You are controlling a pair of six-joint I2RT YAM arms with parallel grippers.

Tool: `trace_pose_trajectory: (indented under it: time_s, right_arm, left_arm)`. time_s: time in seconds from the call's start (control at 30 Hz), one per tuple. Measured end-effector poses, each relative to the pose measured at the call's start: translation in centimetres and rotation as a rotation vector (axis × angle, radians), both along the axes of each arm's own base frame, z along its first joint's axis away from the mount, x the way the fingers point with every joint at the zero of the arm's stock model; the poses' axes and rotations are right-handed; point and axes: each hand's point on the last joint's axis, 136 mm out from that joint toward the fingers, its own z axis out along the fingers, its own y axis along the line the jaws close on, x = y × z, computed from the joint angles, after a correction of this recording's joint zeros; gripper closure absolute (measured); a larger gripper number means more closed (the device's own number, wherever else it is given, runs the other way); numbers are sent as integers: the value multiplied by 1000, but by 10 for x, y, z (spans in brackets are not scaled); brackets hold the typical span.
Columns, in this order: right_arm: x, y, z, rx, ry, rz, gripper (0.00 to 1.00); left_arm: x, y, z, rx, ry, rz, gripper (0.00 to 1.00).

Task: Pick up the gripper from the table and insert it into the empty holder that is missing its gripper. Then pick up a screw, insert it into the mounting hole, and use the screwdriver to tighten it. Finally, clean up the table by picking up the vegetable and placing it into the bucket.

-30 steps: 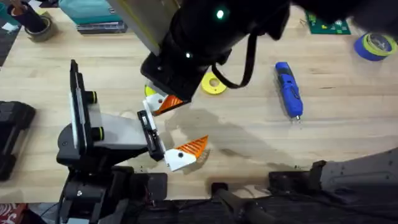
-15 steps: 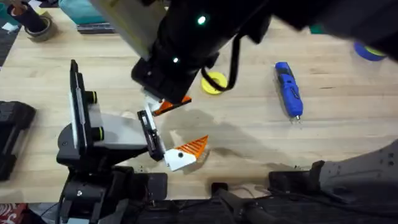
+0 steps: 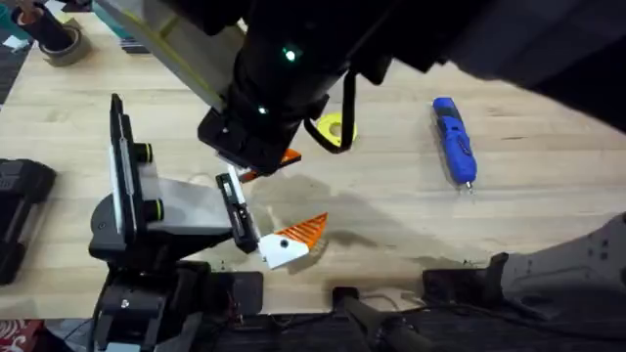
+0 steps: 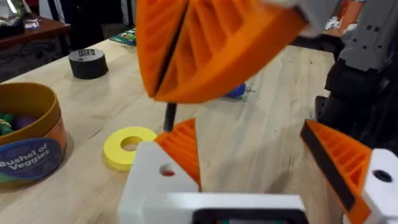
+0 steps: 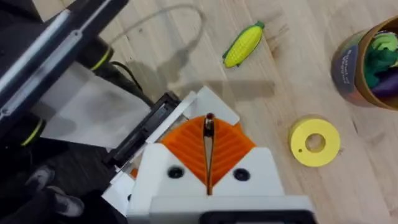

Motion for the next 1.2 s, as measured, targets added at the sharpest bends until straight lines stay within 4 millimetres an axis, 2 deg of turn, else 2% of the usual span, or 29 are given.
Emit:
trace_pose_trajectory:
  time_s: [0.53, 0.77, 1.2]
  right_arm:
    - [2, 5, 2, 20, -10, 0, 996]
    - [2, 1, -9, -8, 4, -2, 996]
    - [1, -1, -18, -29, 15, -3, 996]
  left_arm:
    - [0, 0, 0, 0, 0, 0, 15]
    - [0, 0, 0, 0, 0, 0, 15]
    - [0, 0, 0, 0, 0, 0, 15]
